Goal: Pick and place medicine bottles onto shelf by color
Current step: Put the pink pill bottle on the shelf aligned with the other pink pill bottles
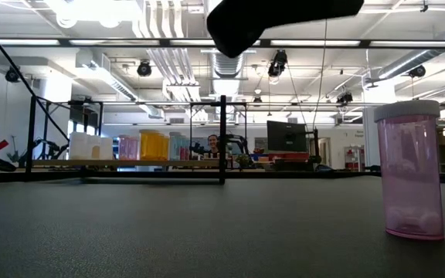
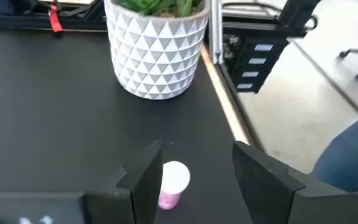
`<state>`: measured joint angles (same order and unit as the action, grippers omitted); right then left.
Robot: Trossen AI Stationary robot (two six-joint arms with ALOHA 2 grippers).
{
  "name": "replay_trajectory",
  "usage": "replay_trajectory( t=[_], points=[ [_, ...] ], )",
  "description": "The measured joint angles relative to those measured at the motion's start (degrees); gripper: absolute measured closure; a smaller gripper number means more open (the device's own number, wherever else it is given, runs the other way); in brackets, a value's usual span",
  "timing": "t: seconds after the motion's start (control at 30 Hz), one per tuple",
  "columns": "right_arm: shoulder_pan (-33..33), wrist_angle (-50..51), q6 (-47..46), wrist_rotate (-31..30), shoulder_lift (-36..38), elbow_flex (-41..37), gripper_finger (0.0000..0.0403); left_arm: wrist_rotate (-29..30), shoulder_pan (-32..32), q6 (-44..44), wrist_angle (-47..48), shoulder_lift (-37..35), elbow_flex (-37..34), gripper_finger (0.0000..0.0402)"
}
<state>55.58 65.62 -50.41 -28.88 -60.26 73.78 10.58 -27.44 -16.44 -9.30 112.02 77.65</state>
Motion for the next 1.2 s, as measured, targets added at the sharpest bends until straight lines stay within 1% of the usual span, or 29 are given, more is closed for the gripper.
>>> replay_trajectory(
  t=[0.07, 0.2, 0.3, 0.43, 0.53, 0.6, 0.8, 1.0, 1.2],
  points=[
    [-0.08, -4.17, 2.17, -1.29, 3.24, -4.50, 0.0170, 0.17, 0.07, 1.32, 0.30, 0.05, -0.12, 0.0226],
    [-0.08, -13.16, 3.56, -4.20, 11.60, -14.25, 0.0174, 0.23, 0.32, 4.07, 0.16, -0.19, -0.15, 0.0226],
    [-0.10, -22.82, 5.28, -6.18, 19.06, -22.21, 0.0181, 0.23, 0.41, 5.04, -0.17, -0.30, 0.00, 0.0226],
    [-0.10, -38.65, 13.66, -8.90, 27.08, -32.31, 0.0192, 0.23, 0.46, 5.08, -1.86, -0.30, -0.06, 0.0226],
    [-0.10, -49.26, 20.83, -9.06, 32.20, -39.09, 0.0201, 0.23, 0.48, 5.08, -2.49, -0.30, -0.09, 0.0226],
    [-0.10, -54.34, 24.25, -8.79, 35.43, -42.96, 0.0207, 0.22, 0.58, 5.08, -2.72, -0.30, -0.07, 0.0226],
    [-0.10, -65.64, 28.91, -8.61, 44.10, -53.53, 0.0230, 0.34, 1.56, 5.00, -2.95, -0.30, -0.15, 0.0226],
    [-0.11, -74.42, 31.95, -8.10, 51.48, -61.60, 0.0254, 0.38, 2.50, 4.91, -6.77, -0.08, -0.22, 0.0226],
    [-0.11, -75.77, 31.26, -5.61, 56.85, -66.63, 0.0276, 0.38, 2.99, 4.85, -6.84, -0.08, -0.18, 0.0226]
  ],
)
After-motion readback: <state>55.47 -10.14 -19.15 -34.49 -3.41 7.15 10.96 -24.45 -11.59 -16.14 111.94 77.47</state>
